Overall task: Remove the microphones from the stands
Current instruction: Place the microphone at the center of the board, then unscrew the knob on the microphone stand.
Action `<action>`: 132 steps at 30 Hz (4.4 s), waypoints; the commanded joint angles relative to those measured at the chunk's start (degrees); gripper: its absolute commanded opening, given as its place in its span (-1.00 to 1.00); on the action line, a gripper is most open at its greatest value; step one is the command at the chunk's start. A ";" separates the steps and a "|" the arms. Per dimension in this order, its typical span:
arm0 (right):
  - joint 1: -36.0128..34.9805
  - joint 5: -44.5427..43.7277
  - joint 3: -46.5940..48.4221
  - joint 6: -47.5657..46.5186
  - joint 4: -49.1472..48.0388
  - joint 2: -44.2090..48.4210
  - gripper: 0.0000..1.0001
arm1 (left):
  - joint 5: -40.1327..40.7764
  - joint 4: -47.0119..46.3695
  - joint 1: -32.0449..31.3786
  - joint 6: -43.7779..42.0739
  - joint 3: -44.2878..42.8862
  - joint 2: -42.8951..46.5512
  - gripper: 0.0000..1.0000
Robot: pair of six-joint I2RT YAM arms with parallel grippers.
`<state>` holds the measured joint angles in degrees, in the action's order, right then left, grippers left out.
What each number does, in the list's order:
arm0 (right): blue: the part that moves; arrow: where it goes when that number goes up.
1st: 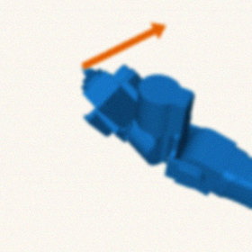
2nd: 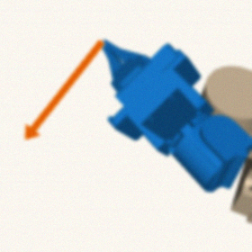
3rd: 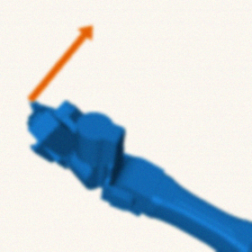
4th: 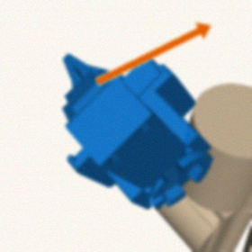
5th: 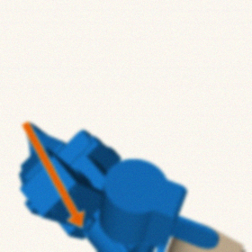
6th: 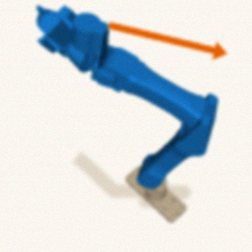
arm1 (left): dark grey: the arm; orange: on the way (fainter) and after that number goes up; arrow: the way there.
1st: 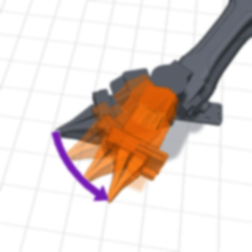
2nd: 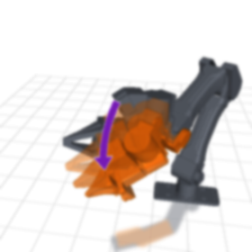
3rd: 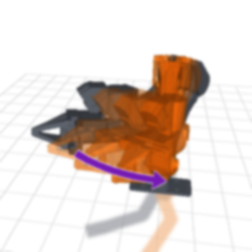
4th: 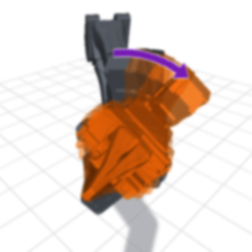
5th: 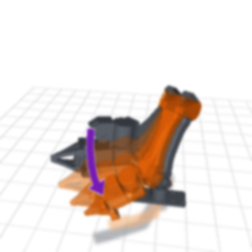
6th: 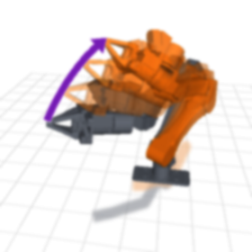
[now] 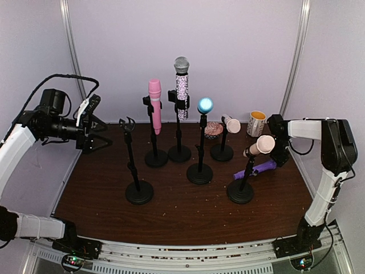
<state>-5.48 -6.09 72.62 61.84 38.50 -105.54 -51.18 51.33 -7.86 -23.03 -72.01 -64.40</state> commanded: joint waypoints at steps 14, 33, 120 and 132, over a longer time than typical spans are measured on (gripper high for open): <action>-21.19 -24.87 -9.93 -9.76 -2.06 44.38 0.57 | -2.83 4.17 2.77 -3.85 -1.03 -3.60 0.93; -72.26 -33.10 28.52 -39.40 -0.35 21.55 0.38 | -8.25 10.40 7.95 -13.99 2.26 -17.08 0.39; -67.02 -17.97 14.83 -32.49 -8.40 12.73 -0.49 | -15.07 43.59 1.29 -59.76 -16.98 -55.57 -0.09; -66.97 -19.23 14.48 -32.40 -8.11 13.49 -0.65 | -14.94 43.59 0.00 -58.96 -18.43 -56.90 -0.42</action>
<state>-72.71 -23.42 87.64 29.82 30.22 -94.21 -66.46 93.32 -7.64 -81.69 -88.97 -120.25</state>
